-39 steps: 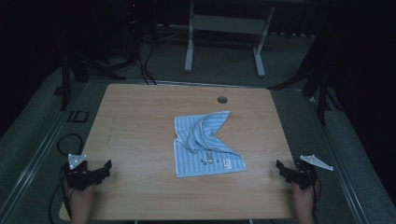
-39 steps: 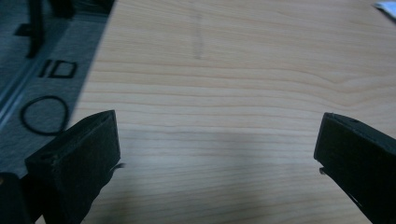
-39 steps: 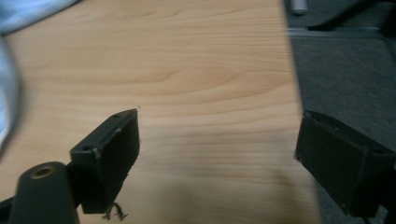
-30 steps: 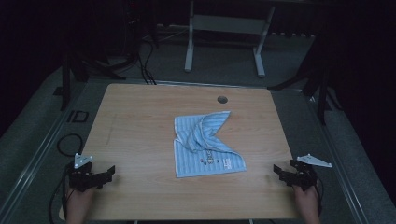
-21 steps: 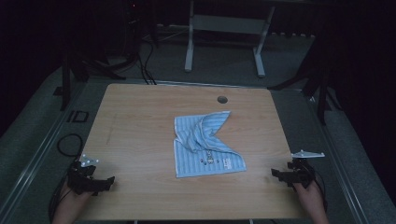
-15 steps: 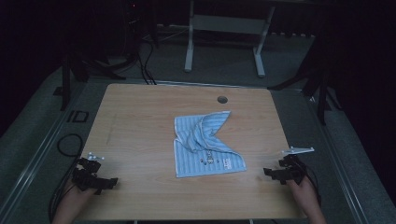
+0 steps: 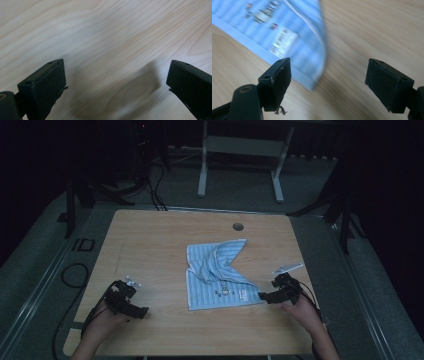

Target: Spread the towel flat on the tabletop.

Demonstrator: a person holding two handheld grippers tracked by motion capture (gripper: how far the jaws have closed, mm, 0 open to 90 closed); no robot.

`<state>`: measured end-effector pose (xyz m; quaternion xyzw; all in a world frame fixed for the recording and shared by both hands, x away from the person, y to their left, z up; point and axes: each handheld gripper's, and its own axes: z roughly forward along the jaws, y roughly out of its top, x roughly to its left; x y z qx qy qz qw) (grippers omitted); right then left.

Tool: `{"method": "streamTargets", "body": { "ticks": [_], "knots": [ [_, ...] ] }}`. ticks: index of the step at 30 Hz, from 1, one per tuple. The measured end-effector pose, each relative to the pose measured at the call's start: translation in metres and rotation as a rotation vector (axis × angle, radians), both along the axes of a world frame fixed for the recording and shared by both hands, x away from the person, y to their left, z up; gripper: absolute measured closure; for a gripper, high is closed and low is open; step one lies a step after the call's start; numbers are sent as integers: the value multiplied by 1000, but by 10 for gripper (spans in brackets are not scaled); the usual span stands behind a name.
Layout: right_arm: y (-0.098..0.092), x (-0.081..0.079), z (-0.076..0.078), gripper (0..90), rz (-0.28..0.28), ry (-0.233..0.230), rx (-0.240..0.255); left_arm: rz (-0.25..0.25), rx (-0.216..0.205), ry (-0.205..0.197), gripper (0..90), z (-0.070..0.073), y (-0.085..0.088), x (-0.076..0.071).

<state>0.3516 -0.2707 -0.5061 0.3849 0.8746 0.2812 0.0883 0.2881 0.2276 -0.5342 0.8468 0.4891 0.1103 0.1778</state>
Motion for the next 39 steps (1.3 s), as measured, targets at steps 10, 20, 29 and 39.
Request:
{"method": "streamTargets", "body": {
  "ticks": [10, 20, 29, 39],
  "knots": [
    [44, 13, 7, 387, 147, 5, -42, -91, -12, -12, 105, 3, -44, 22],
    [92, 33, 11, 491, 244, -10, -100, -201, -29, -37, 176, 8, -93, 45],
    [123, 44, 9, 552, 297, -5, -110, -255, -53, -47, 241, 10, -134, 67],
    [134, 52, 2, 665, 312, 10, -122, -292, -63, -77, 351, 12, -167, 85]
  ]
}}
